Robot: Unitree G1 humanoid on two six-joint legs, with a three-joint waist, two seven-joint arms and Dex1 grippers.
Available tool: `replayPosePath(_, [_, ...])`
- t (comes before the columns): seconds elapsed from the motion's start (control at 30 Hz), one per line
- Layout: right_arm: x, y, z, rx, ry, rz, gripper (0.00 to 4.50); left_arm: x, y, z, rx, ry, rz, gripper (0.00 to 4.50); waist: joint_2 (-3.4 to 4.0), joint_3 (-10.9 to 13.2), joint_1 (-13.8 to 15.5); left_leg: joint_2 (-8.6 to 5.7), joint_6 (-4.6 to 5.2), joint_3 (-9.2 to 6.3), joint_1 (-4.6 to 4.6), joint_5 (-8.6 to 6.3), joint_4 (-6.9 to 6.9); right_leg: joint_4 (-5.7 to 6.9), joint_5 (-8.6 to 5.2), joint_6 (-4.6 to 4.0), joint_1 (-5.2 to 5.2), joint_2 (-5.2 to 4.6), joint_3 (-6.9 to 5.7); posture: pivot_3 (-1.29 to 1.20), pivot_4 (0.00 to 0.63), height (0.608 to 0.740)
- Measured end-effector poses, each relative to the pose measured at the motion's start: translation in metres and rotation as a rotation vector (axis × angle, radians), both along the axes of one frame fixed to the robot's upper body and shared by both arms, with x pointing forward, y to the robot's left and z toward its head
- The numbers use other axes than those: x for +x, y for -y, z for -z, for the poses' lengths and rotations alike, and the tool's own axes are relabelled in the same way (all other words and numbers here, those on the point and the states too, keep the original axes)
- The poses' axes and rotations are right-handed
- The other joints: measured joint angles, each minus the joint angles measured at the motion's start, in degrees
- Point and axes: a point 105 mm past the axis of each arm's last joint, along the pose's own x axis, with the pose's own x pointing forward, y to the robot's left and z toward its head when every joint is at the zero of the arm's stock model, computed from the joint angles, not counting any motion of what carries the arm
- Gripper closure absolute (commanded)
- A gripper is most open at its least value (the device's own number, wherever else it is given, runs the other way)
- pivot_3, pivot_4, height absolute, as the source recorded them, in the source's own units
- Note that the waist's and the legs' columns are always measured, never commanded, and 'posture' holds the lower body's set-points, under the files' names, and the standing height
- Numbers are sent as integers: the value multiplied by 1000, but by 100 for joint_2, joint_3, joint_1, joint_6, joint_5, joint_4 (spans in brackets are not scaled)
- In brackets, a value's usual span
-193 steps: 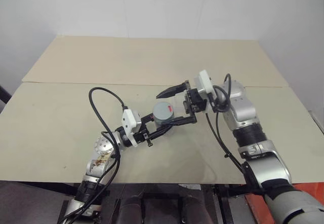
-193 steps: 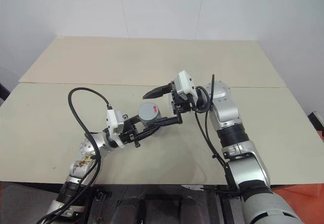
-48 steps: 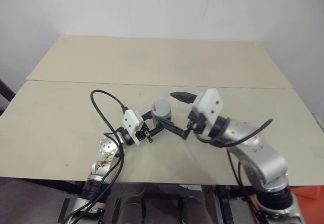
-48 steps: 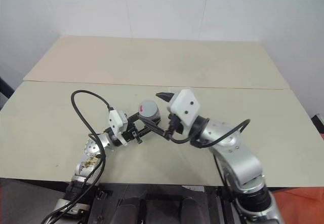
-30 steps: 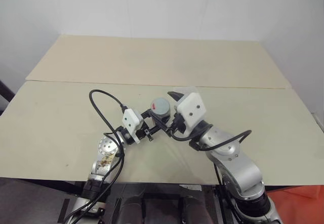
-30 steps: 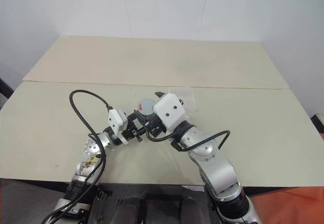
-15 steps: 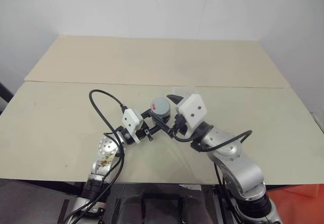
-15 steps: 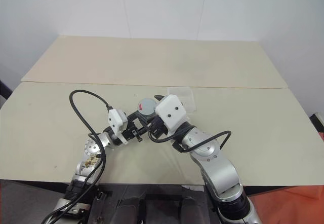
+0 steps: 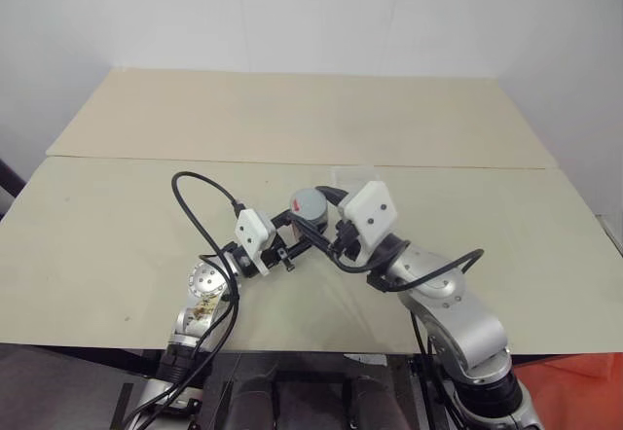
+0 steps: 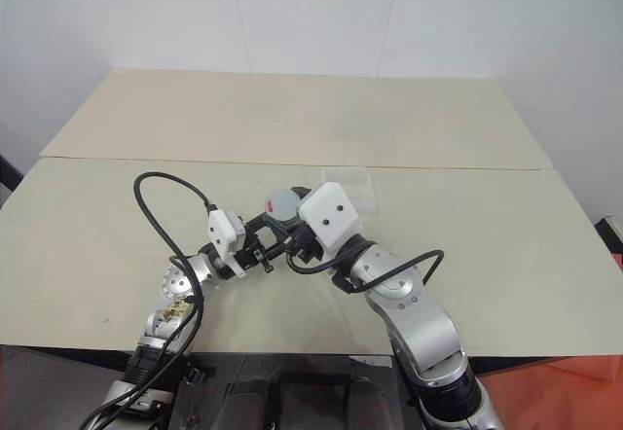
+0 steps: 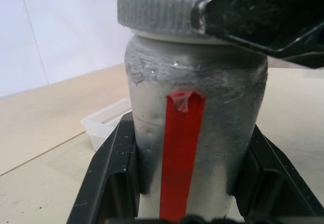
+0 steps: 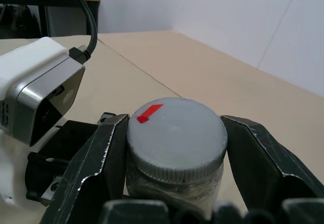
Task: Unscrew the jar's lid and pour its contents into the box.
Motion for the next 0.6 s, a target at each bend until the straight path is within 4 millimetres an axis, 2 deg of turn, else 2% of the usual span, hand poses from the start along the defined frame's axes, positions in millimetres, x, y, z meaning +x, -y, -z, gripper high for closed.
replayPosePath(0.3, [2,11,0,-76,3,-209,1727,-7,1,2,21,-14,95,2568,0,0,-34,1,0,-1,0,0,0,-2,0,0,2,1,0,0,150,740])
replayPosePath(0.6, [6,14,-7,-41,-53,-333,1727,-8,2,-3,16,-3,116,2568,0,0,-36,1,0,-1,0,0,0,-2,0,0,1,1,0,0,150,740])
